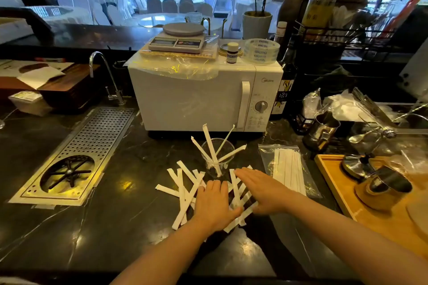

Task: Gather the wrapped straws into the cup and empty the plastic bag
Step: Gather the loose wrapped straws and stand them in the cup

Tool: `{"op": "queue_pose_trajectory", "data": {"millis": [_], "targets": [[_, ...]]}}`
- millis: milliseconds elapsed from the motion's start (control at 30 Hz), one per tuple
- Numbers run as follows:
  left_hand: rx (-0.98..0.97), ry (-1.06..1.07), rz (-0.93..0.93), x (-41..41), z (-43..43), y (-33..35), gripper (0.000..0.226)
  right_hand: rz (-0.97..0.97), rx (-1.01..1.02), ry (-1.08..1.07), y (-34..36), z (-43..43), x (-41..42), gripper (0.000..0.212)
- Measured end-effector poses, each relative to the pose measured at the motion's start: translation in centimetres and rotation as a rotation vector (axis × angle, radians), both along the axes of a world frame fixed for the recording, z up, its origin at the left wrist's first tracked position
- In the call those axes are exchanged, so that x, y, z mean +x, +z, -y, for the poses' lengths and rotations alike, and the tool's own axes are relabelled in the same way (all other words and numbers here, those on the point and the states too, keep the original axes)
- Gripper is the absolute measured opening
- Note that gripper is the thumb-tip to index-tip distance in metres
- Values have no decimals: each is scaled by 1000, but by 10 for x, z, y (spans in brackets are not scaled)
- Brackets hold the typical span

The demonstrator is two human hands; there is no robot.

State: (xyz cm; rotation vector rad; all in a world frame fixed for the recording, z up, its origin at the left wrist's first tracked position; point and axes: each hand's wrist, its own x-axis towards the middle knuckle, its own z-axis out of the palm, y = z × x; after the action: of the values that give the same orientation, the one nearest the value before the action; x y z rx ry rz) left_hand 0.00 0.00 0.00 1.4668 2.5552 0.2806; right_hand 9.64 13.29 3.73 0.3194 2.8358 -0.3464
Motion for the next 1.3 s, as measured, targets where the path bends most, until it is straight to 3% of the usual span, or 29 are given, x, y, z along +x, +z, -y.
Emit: {"op": "queue_pose_trajectory", "data": {"millis": [100, 367, 733, 1000, 1300], "targets": [[-73, 32, 4, 5, -7, -4, 78, 135, 88, 109, -6, -1, -7, 103], [-206, 102, -23, 6, -17, -16, 90, 246, 233, 250, -17, -4, -35, 99], [-210, 89, -9, 6, -22, -17, 68, 293, 249, 340, -22, -12, -42, 93], [-246, 18, -37, 6, -18, -16, 70, 224, 258, 354, -19, -13, -32, 77], [-181, -93, 2, 13, -23, -12, 39, 209, 337, 368, -20, -13, -24, 58]]}}
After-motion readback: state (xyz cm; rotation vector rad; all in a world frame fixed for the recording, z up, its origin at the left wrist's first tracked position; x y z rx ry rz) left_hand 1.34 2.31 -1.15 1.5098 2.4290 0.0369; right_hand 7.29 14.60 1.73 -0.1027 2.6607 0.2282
